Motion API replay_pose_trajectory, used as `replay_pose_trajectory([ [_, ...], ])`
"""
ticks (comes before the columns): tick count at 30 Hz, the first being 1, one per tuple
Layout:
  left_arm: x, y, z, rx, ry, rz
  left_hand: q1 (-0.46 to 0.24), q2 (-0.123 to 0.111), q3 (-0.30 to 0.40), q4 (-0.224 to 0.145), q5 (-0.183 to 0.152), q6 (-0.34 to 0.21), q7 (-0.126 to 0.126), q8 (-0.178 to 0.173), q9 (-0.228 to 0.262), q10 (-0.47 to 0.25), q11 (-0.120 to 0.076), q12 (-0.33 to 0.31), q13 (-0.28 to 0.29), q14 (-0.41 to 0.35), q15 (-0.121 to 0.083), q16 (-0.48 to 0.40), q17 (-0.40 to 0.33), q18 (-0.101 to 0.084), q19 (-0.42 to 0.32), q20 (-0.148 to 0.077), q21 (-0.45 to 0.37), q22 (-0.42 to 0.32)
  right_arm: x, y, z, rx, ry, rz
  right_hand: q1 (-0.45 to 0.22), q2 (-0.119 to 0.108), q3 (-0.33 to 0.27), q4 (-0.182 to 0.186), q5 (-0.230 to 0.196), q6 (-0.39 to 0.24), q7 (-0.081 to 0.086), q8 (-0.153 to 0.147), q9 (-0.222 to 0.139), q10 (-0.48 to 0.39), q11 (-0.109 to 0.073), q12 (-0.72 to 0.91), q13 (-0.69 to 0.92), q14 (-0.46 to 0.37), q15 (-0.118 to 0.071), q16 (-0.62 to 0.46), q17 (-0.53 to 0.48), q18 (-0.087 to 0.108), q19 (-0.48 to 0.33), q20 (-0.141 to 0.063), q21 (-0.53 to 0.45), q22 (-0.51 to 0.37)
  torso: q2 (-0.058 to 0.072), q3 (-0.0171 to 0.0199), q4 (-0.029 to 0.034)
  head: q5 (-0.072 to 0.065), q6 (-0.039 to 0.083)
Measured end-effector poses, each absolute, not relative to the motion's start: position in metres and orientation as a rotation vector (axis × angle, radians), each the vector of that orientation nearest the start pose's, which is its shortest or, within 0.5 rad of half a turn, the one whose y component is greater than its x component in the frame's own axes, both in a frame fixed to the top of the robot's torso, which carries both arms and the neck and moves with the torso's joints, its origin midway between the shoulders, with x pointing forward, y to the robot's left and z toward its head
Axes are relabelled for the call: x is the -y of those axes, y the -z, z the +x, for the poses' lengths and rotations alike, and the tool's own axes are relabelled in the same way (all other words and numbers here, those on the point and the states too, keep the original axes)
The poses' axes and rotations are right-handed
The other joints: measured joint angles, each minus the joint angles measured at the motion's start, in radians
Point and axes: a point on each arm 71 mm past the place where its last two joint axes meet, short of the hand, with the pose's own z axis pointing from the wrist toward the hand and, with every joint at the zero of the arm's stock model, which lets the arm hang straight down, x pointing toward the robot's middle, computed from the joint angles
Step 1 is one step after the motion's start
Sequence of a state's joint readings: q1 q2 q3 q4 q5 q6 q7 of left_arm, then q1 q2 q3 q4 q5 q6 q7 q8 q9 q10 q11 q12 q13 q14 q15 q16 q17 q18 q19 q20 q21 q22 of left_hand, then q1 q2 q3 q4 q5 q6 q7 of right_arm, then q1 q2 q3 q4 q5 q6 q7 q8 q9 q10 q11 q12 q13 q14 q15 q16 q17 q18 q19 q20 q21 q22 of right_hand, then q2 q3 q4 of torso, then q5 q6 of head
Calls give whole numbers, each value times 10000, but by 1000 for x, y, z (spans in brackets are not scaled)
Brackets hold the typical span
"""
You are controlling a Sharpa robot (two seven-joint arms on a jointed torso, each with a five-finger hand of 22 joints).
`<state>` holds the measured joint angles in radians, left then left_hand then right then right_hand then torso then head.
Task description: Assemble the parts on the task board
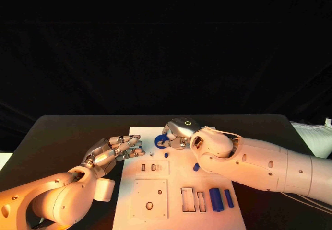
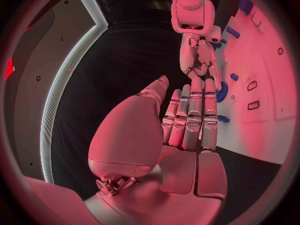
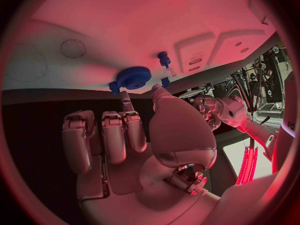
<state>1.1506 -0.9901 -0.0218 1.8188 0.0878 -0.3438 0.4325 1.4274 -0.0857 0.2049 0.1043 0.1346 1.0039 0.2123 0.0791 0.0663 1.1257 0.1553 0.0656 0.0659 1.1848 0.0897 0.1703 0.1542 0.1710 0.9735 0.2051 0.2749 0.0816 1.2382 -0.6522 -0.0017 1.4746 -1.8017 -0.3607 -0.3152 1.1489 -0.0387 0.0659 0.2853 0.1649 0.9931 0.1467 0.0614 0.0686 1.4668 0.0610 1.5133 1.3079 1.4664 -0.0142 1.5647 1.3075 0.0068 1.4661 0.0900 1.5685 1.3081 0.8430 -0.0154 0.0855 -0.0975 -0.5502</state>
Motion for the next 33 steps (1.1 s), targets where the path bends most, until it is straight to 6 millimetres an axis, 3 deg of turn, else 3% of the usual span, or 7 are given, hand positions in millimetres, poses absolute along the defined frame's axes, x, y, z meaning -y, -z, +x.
replay_pose_trajectory([
  [3, -198, 169, 425, -14214, 16863, -12234, 0, 0, 0, 0, 0, 0, 0, 0, 0, 0, 0, 0, 0, 0, 0, 0, 0, 0, 0, 0, -41, 0, 129, 140, 497, -13816, -5134, -3101, 305, -12, 24, -100, -71, 0, 0, 0, 0, 0, 0, -80, 0, 0, 0, 0, 0, -1, 0, 0, 0, 0, -3, 3, -11, -11, 33],
  [8, -200, 170, 426, -14187, 16815, -12244, 0, 0, 26, -26, 0, 0, 0, 0, 0, 0, 0, 0, 1, 0, 0, 0, -1, 1, 0, 0, -41, 1, 153, 128, 487, -13145, -5932, -2510, 1109, -128, 180, -486, -589, -52, 51, 0, -12, 0, 0, -155, -1, 0, 0, 0, -1, 0, 0, 0, 0, -1, -14, 8, -40, -63, 70],
  [11, -200, 170, 428, -14165, 16784, -12249, 0, 0, 45, -45, 0, 0, 0, 0, 0, 0, 0, 0, 1, 0, 0, 0, 10, 0, 0, 0, -41, -11, 183, 123, 485, -13267, -6194, -1948, 1863, -262, 399, -1006, -844, -52, 51, 0, -12, 0, 0, -210, -1, 0, 0, 0, -1, 0, 0, 0, 0, -1, -45, 26, -80, -92, 88],
  [18, -200, 172, 431, -14135, 16752, -12249, 0, 0, 90, -35, 0, 0, 0, 0, 0, 0, 0, 0, 1, 35, 35, -47, 22, 0, 18, 17, -41, -15, 251, 123, 487, -14171, -6534, -292, 2766, -575, 583, -1844, -718, 304, -53, 117, 42, 0, 0, -210, -2, 0, -1, 0, -1, 0, 0, 0, 0, -2, -149, 89, -210, -56, 128],
  [27, -202, 173, 434, -14092, 16666, -12271, 0, 0, 90, -35, 0, 0, 0, 0, 0, 0, 0, 0, 2, 36, 36, -47, 21, 0, 36, 36, -40, -20, 304, 133, 484, -14899, -6477, 585, 2818, -628, 556, -1961, -719, 304, -53, 117, 33, 0, 0, -210, -3, 0, -1, 0, 1, -1, 0, -1, 0, -3, -233, 183, -330, -113, 116],
  [33, -204, 175, 435, -14057, 16593, -12288, 0, 0, 89, -35, 0, 0, 0, 1, 0, 0, 0, 0, 2, 36, 36, -47, 21, -1, 36, 36, -40, -20, 320, 145, 485, -15239, -6372, 895, 2816, -631, 476, -2041, -621, 247, 3, 57, 4, 0, -1, -210, -3, 0, -1, 0, 6, 0, 0, -1, 0, -5, -241, 201, -347, -95, 113],
])
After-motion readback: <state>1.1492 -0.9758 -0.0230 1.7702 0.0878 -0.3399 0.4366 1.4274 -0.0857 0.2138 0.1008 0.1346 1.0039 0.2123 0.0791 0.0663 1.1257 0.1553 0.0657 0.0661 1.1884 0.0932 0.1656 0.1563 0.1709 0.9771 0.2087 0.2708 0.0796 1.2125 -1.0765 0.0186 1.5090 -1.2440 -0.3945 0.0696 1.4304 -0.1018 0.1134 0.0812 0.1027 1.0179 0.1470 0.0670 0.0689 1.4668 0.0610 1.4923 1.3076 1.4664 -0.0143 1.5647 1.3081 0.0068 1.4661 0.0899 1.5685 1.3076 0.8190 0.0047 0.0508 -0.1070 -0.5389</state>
